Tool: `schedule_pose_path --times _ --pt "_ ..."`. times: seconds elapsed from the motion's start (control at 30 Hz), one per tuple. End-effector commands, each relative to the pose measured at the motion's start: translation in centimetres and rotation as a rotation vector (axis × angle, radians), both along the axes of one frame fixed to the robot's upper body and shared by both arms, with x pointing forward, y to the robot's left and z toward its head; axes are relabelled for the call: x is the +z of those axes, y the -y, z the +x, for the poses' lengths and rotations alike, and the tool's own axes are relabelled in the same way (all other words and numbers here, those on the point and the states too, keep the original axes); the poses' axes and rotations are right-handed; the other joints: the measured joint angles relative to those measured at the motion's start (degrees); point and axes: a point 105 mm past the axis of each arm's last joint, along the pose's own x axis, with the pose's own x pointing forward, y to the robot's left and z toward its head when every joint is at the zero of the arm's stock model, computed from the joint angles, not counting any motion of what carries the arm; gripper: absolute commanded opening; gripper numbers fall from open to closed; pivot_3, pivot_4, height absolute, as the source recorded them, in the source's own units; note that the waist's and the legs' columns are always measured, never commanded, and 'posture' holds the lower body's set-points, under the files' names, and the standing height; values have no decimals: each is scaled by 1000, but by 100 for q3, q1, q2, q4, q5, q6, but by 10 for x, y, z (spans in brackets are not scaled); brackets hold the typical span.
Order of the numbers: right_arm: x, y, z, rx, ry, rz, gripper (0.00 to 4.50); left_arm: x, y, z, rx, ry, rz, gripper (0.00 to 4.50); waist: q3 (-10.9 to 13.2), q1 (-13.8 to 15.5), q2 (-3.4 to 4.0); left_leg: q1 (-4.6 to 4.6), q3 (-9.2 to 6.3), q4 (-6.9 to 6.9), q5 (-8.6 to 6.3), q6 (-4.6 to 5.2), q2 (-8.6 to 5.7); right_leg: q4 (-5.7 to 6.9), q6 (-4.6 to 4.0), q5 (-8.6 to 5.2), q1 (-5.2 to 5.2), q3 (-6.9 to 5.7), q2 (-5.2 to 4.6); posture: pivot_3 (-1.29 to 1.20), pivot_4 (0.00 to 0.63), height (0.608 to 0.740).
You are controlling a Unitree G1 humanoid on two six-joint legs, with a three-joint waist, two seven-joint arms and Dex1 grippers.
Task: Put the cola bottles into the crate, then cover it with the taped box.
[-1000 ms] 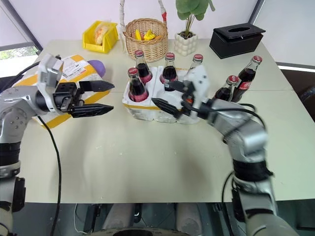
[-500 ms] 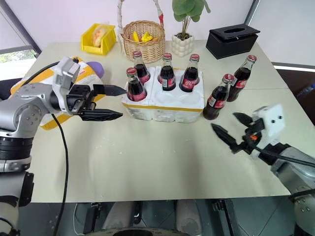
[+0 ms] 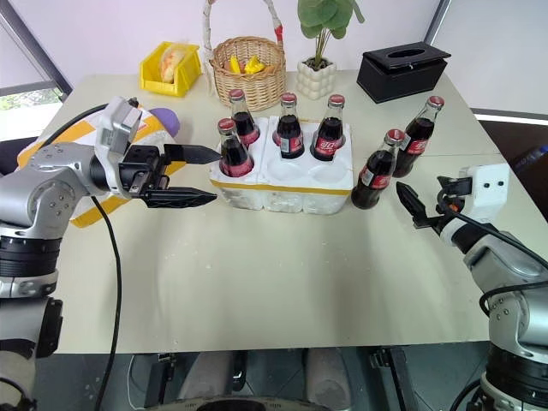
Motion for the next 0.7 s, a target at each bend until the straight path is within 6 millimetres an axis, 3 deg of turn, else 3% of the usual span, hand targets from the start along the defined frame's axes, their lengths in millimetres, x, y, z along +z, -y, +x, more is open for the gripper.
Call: schedule_pose_path --times 0.03,0.43,0.7 --pt "7 -6 7 35 40 -23 4461 14 -4 -4 15 59 -8 4500 0 0 0 0 0 0 0 0 0 0 0 0 0 0 0 0 150 740" --pt "5 -21 13 121 36 -6 4461 15 -10 -5 45 70 -5 4500 0 -4 0 0 1 0 0 0 4 0 -1 1 -1 0 4 0 150 740" --pt "1 -36 32 162 36 2 4461 15 -10 -5 43 76 -1 4500 0 -6 0 1 2 1 0 0 24 -1 -13 8 -5 1 25 0 150 740"
